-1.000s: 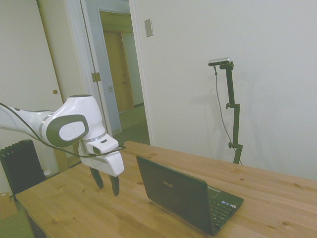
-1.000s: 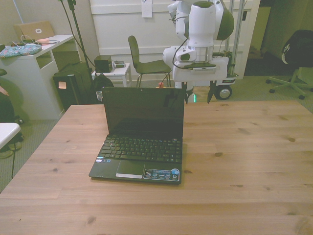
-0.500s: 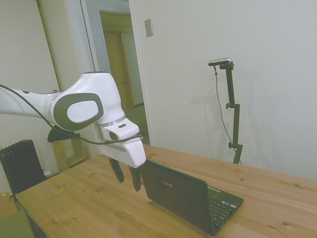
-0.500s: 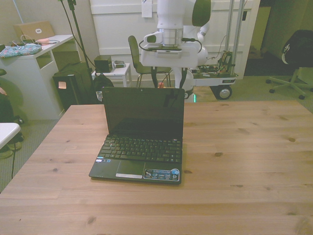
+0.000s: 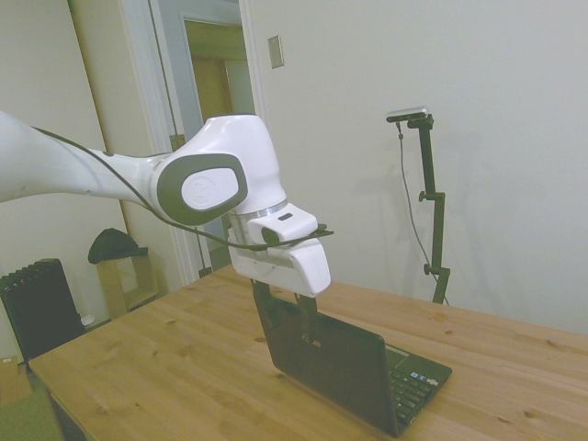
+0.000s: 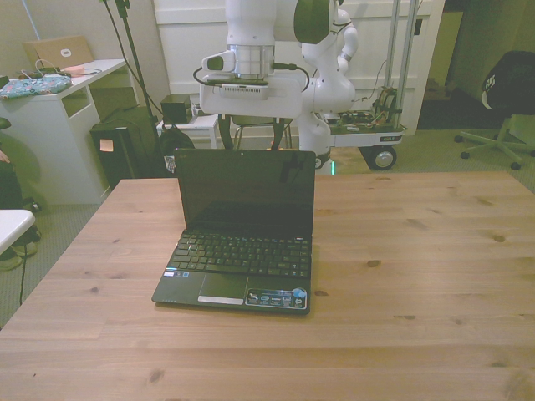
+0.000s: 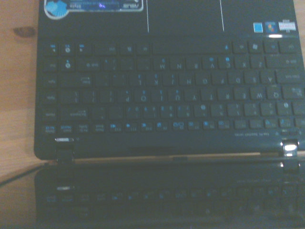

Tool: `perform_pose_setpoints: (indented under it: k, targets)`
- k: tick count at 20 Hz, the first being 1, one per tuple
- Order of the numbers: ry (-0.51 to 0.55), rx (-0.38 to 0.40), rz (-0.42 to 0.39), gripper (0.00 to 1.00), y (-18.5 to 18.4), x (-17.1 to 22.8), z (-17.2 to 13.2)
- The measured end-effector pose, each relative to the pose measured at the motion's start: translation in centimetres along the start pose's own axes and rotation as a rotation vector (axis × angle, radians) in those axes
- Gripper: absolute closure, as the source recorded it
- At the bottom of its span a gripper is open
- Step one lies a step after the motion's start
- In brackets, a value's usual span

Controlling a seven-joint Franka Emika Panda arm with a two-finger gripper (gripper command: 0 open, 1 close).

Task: Close the laptop

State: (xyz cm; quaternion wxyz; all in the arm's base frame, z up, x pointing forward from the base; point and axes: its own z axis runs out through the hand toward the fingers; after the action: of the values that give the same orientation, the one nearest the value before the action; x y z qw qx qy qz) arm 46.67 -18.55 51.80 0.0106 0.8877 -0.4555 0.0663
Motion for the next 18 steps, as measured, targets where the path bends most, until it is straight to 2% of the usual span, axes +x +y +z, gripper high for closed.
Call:
perform_pose_setpoints:
  k: [8, 18]
  targets:
    - [-0.014, -0.011, -0.013, 1.00, -0.7, -0.2, 0.4]
    - [-0.019, -0.012, 0.021, 1.00, 0.7, 0.8, 0.6]
